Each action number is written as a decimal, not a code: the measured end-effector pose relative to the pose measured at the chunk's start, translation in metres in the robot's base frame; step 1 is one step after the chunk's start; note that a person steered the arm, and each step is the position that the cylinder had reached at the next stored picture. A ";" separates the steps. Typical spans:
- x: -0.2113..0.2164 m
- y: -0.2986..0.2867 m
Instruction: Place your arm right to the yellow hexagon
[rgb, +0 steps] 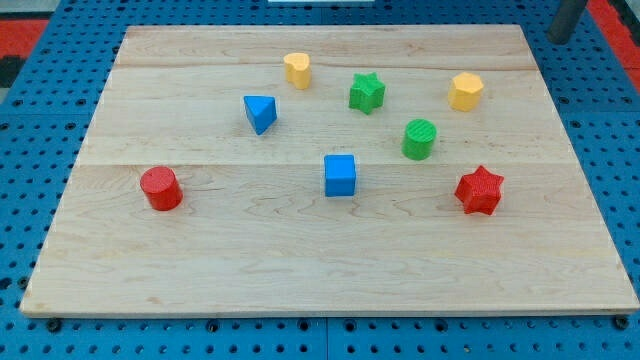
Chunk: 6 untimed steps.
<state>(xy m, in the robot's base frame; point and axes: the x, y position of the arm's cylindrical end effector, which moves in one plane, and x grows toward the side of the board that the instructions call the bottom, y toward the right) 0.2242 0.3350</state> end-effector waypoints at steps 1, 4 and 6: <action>0.019 -0.028; 0.113 -0.070; 0.113 -0.068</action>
